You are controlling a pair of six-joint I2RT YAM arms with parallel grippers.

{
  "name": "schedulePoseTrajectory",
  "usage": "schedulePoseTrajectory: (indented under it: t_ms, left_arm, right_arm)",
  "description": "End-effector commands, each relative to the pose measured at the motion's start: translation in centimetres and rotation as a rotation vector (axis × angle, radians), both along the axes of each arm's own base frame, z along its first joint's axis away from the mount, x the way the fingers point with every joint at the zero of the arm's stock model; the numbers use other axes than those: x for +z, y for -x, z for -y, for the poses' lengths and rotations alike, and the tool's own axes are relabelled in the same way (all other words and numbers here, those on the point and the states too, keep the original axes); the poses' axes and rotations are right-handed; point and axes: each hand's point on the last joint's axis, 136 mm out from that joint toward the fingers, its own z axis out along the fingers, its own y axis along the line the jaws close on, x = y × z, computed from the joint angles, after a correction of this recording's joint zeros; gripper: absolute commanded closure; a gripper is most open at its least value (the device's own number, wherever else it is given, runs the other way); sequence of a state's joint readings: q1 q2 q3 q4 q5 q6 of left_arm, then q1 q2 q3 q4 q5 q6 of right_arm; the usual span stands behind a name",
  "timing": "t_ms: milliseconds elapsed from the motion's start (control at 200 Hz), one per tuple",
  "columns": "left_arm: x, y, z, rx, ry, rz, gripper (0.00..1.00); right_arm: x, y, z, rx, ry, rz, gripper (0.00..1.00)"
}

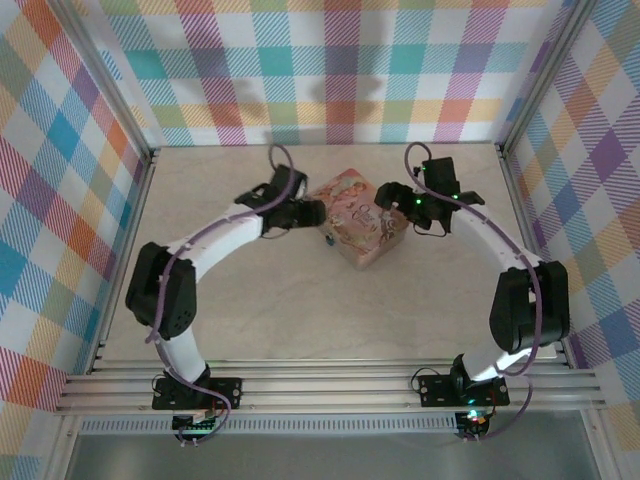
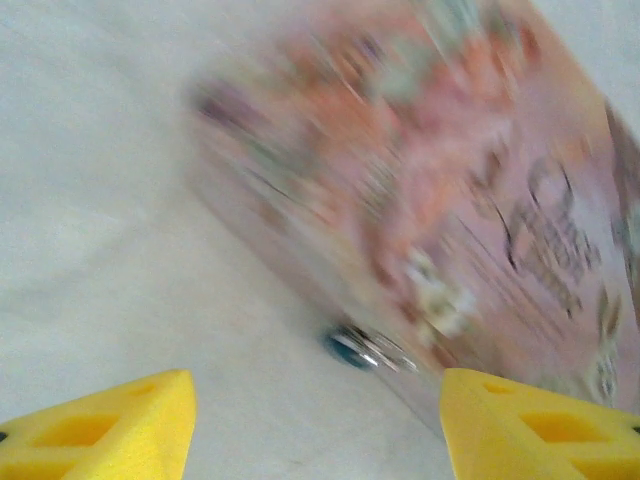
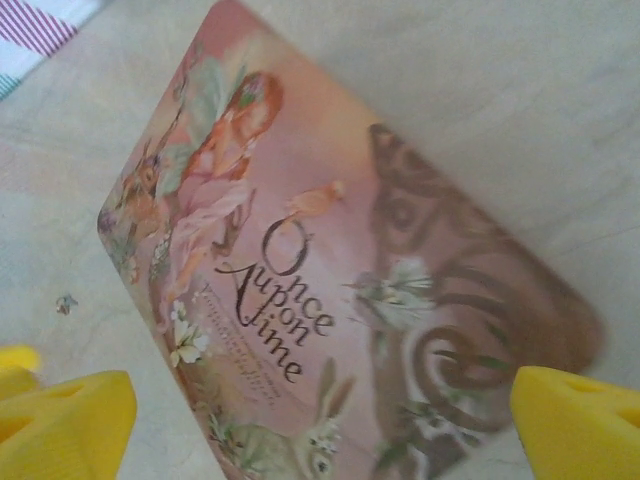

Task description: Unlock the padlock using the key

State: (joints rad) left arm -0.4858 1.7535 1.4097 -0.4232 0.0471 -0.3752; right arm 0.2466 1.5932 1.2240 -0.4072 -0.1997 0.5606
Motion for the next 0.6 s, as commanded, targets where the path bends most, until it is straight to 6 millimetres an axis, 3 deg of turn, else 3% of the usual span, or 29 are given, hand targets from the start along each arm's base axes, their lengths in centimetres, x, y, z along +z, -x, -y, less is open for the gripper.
schedulePoseTrajectory:
  t_ms: [0, 125, 360, 500, 595]
  left_arm:
    - [1.1, -0.8, -4.2, -0.001, -0.008, -0.036, 0.33]
    - [0.6, -2.8, -5.2, -0.037, 0.035, -0.071, 0.33]
    - [0.6, -7.8, -0.5, -0.167, 0.171, -0.094, 0.33]
    - [-0.8, -9.9, 2.1, -0.225, 0.213, -0.123, 0.33]
    - [-2.4, -10.1, 3.6, -0.258, 0.222, -0.159, 0.33]
  right_arm:
    - [-1.6, 2.0, -0.8, -0.024, 0.004, -0.130, 0.04]
    - [-2.2, 3.8, -0.5, -0.062, 0.029, -0.167, 0.04]
    - [-3.1, 8.2, 2.8, -0.190, 0.080, -0.190, 0.04]
    - [-3.7, 8.6, 2.3, -0.189, 0.042, -0.206, 0.04]
    - [-4.1, 7.8, 1.0, -0.146, 0.009, -0.233, 0.03]
